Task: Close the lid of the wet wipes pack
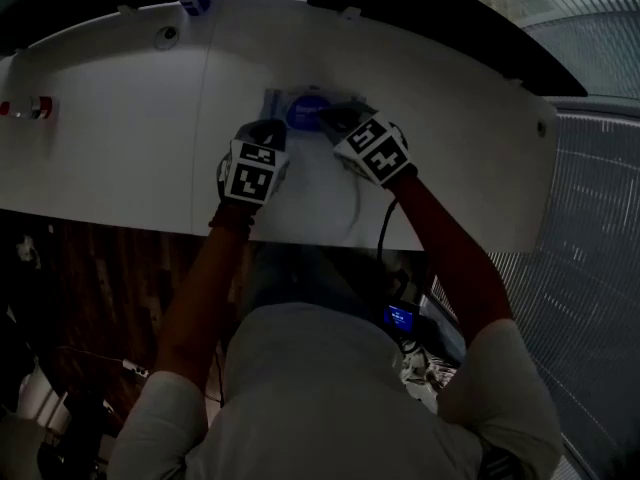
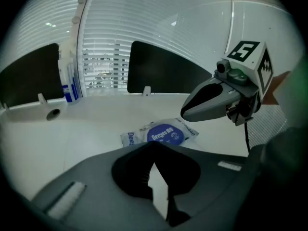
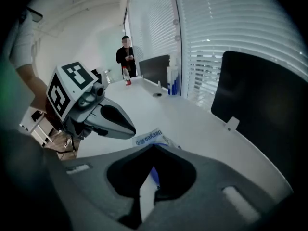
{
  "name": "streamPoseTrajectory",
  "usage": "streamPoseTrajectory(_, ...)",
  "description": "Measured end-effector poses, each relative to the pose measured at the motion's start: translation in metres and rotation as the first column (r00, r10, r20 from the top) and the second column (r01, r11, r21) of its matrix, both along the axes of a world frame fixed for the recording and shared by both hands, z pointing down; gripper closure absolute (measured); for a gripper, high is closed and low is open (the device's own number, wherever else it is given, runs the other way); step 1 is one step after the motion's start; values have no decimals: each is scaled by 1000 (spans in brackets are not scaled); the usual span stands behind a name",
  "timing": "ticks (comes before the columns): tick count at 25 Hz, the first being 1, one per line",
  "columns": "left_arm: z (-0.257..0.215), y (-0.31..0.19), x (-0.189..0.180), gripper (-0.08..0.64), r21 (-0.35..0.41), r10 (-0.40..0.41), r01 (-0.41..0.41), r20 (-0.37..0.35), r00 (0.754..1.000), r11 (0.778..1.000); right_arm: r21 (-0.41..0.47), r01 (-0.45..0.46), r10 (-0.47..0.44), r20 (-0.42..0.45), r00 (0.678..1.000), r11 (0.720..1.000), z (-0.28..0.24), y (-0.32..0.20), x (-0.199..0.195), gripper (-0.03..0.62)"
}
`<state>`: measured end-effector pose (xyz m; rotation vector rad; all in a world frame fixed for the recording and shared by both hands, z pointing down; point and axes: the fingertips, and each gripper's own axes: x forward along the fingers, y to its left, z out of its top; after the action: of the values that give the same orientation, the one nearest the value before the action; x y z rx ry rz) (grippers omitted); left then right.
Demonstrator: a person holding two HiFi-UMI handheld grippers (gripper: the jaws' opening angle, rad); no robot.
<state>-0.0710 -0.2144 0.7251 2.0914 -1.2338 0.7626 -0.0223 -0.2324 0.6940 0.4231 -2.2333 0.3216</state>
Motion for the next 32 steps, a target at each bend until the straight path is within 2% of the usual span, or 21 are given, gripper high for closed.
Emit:
streamPoseTrajectory(6, -71, 10, 6, 557, 105, -1, 6, -42, 999, 994, 88, -145, 132, 142, 981, 986, -77, 9, 6, 591)
streamPoseTrajectory(11, -138, 34, 13, 557, 179, -10, 35, -138, 990, 983, 138, -231, 186, 280, 942, 963, -143, 34, 6, 591)
streamPoseTrajectory(14, -174, 52, 22, 557, 236, 13, 25, -160, 987, 971, 136, -274, 212, 352, 912, 952, -179, 61, 9, 591)
streamPoseTrajectory(17, -201, 59, 27, 557, 293, 39, 10, -161, 986, 956, 165, -311, 220, 414, 883, 936, -208, 76, 16, 591)
streamPoseTrajectory(23, -240, 96, 48, 557, 338, 118, -53, -176, 977, 940, 197, -362, 219, 512, 831, 911, -258, 114, 23, 591)
streamPoseTrajectory(28, -281, 120, 59, 557, 394, 142, -28, -262, 955, 919, 223, -388, 200, 576, 793, 894, -293, 139, 26, 591)
streamPoseTrajectory(32, -299, 127, 60, 557, 452, 153, -20, -261, 953, 892, 261, -436, 194, 625, 756, 861, -320, 153, 36, 591)
